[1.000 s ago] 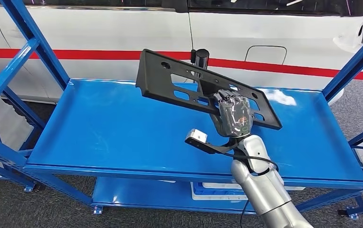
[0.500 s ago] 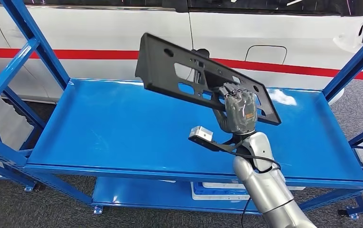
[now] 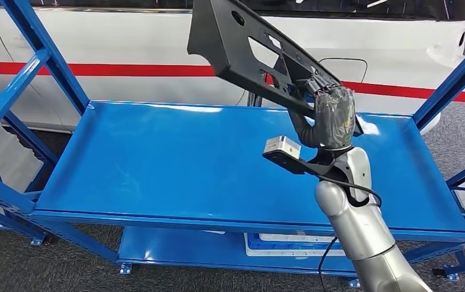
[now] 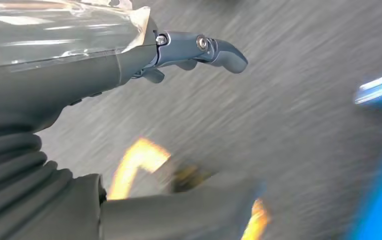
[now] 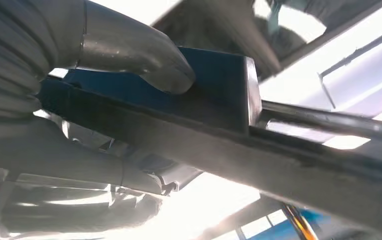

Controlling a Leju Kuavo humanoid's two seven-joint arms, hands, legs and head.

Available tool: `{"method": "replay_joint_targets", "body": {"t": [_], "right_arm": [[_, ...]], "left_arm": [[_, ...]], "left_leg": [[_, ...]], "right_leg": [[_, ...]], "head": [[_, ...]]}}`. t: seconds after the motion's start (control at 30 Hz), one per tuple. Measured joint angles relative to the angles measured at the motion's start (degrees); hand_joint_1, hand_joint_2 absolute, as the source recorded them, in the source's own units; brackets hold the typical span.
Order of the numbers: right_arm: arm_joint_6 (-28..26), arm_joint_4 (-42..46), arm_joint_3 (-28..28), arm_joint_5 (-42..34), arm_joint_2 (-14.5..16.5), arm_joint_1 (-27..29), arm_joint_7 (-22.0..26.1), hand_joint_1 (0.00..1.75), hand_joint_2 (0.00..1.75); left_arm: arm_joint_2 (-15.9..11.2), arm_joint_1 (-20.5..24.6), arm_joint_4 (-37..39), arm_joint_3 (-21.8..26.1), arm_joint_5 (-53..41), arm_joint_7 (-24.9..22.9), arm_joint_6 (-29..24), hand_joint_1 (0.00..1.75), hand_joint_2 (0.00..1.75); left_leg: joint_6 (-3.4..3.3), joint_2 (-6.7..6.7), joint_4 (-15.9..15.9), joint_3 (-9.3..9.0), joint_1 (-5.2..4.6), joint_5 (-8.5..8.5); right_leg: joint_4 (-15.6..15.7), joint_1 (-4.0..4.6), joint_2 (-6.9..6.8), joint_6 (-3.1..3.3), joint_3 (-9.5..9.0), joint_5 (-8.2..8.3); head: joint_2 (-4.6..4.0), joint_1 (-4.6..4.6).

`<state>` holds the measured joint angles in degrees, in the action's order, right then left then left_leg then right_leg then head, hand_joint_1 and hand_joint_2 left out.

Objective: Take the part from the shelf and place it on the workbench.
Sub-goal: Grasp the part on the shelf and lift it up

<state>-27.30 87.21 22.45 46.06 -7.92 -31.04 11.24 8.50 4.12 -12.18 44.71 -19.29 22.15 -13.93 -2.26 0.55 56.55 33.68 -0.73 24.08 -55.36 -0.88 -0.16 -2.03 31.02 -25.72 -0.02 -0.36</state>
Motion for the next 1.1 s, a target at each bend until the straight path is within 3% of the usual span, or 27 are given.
{"method": "replay_joint_targets", "body": {"t": [0.07, 0.13, 0.4, 0.5, 0.6, 0.67, 0.77, 0.8, 0.83, 0.87, 0.9, 0.97, 1.0, 1.07, 1.1], "right_arm": [[2.3, 0.0, 0.1, -6.3, 0.5, -0.6, 0.8, 1.75, 1.75], [3.8, 0.0, 0.3, -10.2, 0.8, -1.2, 1.7, 1.75, 1.75], [5.8, 0.0, 0.9, -13.2, 2.4, -3.1, 2.3, 1.75, 1.75], [5.9, 0.0, 1.1, -13.6, 3.0, -3.2, 2.3, 1.75, 1.75], [5.9, 0.0, 1.3, -13.9, 3.4, -3.3, 2.4, 1.75, 1.75], [5.9, 0.0, 1.3, -14.1, 3.5, -3.4, 2.4, 1.75, 1.75], [6.0, -0.1, 1.4, -14.4, 3.5, -3.8, 2.7, 1.75, 1.75], [6.0, -0.2, 1.4, -14.4, 3.5, -3.9, 2.8, 1.75, 1.75], [5.9, -0.3, 1.4, -14.4, 3.4, -3.9, 2.9, 1.75, 1.75], [5.9, -0.4, 1.4, -14.4, 3.4, -4.0, 3.0, 1.75, 1.75], [5.9, -0.5, 1.4, -14.4, 3.4, -4.1, 3.0, 1.75, 1.75], [5.8, -0.5, 1.4, -14.4, 3.4, -4.5, 3.0, 1.75, 1.75], [5.8, -0.5, 1.4, -14.4, 3.4, -4.7, 3.0, 1.75, 1.75], [5.8, -0.5, 1.3, -14.5, 3.2, -4.8, 3.0, 1.75, 1.75], [5.7, -0.5, 1.3, -14.5, 3.1, -4.8, 3.0, 1.75, 1.75]], "left_arm": [[0.0, 0.0, 0.0, 0.1, 0.2, -3.8, 1.4, 0.00, 1.75], [0.0, -0.1, 0.0, 0.3, 0.7, -4.5, 1.3, 0.00, 1.75], [0.0, -0.1, 0.0, 2.1, 2.4, -5.4, 1.3, 0.00, 1.75], [0.0, -0.1, 0.0, 2.7, 2.4, -5.6, 1.2, 0.00, 1.75], [0.1, 0.0, 0.0, 3.0, 2.6, -5.5, 1.1, 0.00, 1.75], [0.1, 0.0, 0.0, 3.1, 2.8, -5.4, 0.8, 0.00, 1.75], [0.1, 0.0, 0.0, 3.9, 3.9, -5.5, 0.6, 0.00, 1.75], [0.1, 0.1, 0.0, 4.2, 4.1, -5.6, 0.4, 0.00, 1.75], [0.1, 0.0, 0.0, 4.5, 4.2, -5.8, 0.2, 0.00, 1.75], [0.1, 0.0, 0.0, 4.7, 4.2, -5.9, -0.1, 0.00, 1.75], [0.1, 0.0, 0.0, 4.7, 4.1, -5.9, -0.4, 0.00, 1.75], [0.1, 0.0, 0.0, 4.8, 3.7, -5.8, -0.7, 0.00, 1.75], [0.2, 0.1, 0.0, 4.8, 3.4, -5.6, -0.8, 0.00, 1.75], [0.2, 0.0, 0.0, 4.7, 2.9, -5.2, -0.9, 0.00, 1.75], [0.1, 0.0, 0.0, 4.7, 2.7, -5.0, -0.9, 0.00, 1.75]], "left_leg": [[0.00, 0.01, 0.0, 0.00, 0.00, 0.00], [0.00, 0.03, 0.0, 0.01, -0.01, 0.00], [-0.16, 0.05, 0.1, 0.06, -0.33, 0.09], [-0.54, 0.05, 0.2, 0.11, -0.58, 0.26], [-1.39, -0.01, 0.1, 0.11, -0.65, -0.14], [-2.05, -0.10, -0.2, 0.16, -0.38, -0.64], [-2.51, -0.14, -0.3, 0.71, -0.33, -1.04], [-2.54, -0.12, -0.3, 0.93, -0.41, -1.19], [-2.52, -0.08, -0.3, 1.14, -0.49, -1.37], [-2.44, -0.04, -0.2, 1.32, -0.58, -1.56], [-2.32, 0.02, -0.2, 1.49, -0.66, -1.76], [-1.89, 0.08, -0.2, 1.82, -0.79, -2.18], [-1.62, 0.10, -0.1, 1.97, -0.83, -2.39], [-0.98, 0.12, 0.0, 2.22, -0.82, -2.83], [-0.67, 0.14, 0.2, 2.41, -0.75, -2.85]], "right_leg": [[0.0, 0.00, -0.01, 0.00, 0.01, 0.00], [0.0, -0.01, -0.02, -0.01, -0.01, 0.01], [0.0, -0.29, -0.02, -0.22, 0.00, 0.08], [0.1, -0.51, -0.02, -0.52, -0.01, 0.09], [-0.1, -0.77, -0.01, -1.17, 0.15, 0.08], [-2.9, -0.82, 0.00, -0.90, 1.48, -1.81], [-14.1, -0.68, 0.03, 0.14, 6.34, -7.12], [-16.9, -0.52, 0.04, 0.13, 7.45, -8.03], [-17.7, -0.31, 0.04, -0.05, 7.58, -8.07], [-16.0, -0.08, 0.05, -0.33, 6.46, -7.23], [-12.4, 0.11, 0.05, -0.52, 4.28, -5.87], [-4.2, 0.53, 0.10, -0.10, -0.40, -3.43], [-1.9, 0.72, 0.14, 0.28, -1.64, -2.73], [-1.0, 0.97, 0.22, 1.15, -1.60, -2.00], [-0.7, 0.65, 0.20, 1.57, -1.39, -1.76]], "head": [[0.00, -0.01], [0.00, 0.02], [0.00, -0.01], [0.00, -0.01], [0.00, -0.02], [0.00, 0.10], [0.00, 0.38], [0.00, 0.40], [0.00, 0.43], [0.00, 0.45], [0.00, 0.44], [0.00, 0.38], [0.00, 0.36], [0.00, 0.31], [0.00, 0.35]]}}
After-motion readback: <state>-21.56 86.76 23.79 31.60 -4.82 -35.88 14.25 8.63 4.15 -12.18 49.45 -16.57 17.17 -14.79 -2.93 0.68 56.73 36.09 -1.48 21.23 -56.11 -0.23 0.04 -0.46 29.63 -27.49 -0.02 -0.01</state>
